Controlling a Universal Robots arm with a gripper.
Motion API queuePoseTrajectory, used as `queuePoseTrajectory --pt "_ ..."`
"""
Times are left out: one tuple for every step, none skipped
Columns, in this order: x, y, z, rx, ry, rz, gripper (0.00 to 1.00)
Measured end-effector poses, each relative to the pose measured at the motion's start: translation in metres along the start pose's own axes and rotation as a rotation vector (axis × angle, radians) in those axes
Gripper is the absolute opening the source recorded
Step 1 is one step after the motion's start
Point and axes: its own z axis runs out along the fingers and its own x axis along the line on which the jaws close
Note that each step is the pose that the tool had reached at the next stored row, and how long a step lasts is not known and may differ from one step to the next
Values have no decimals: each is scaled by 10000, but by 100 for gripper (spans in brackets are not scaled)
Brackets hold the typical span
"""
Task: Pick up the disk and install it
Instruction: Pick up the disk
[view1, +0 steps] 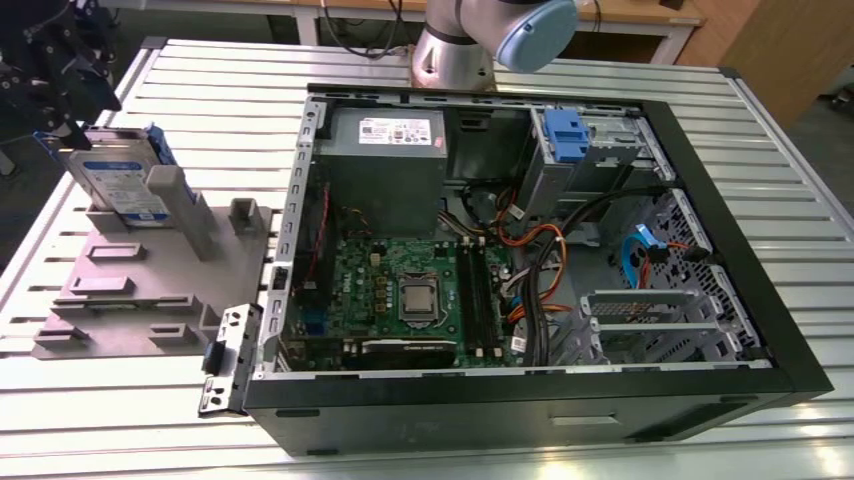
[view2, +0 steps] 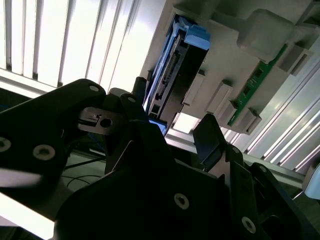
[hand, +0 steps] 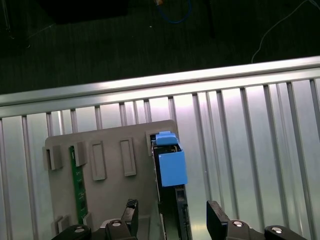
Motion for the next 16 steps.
queuePoseTrajectory --pt "0 0 3 1 1 0 65" --pt "0 -1 5 1 3 -1 65" --pt "0 -1 10 2 5 -1 65" --pt "1 -1 19 3 5 -1 65" --pt "1 -1 36 3 6 -1 65" --pt "1 -2 53 2 7 -1 65" --pt "2 -3 70 2 6 0 65" --pt "2 -3 86 3 6 -1 65" --pt "2 -4 102 3 5 -2 65" --pt "3 -4 118 2 7 -3 65" --pt "3 -5 133 2 7 -5 65" --pt "3 -6 148 2 8 -6 65" --pt "4 -6 161 2 8 -7 65" --pt "4 -6 170 2 9 -8 65" --pt "4 -6 173 1 9 -8 65" --pt "4 -6 174 -1 11 -8 65"
